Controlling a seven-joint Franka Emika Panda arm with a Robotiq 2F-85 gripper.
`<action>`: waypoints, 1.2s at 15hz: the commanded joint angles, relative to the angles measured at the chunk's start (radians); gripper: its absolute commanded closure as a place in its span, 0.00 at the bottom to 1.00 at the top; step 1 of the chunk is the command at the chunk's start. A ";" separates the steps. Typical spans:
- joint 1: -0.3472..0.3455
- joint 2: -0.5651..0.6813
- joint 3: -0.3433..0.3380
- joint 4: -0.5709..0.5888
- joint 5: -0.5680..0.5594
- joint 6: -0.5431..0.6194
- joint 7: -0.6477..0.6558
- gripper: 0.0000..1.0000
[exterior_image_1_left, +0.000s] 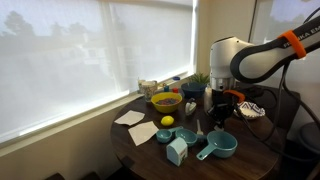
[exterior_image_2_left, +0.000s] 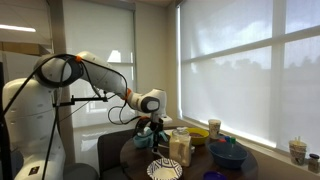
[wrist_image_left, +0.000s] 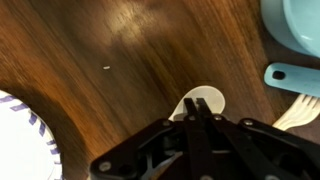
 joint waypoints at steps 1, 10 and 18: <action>0.006 -0.007 0.002 -0.014 -0.009 0.031 0.026 0.88; 0.005 -0.019 0.002 -0.020 -0.012 0.043 0.031 0.65; 0.002 -0.052 0.004 -0.022 -0.016 0.039 0.035 0.48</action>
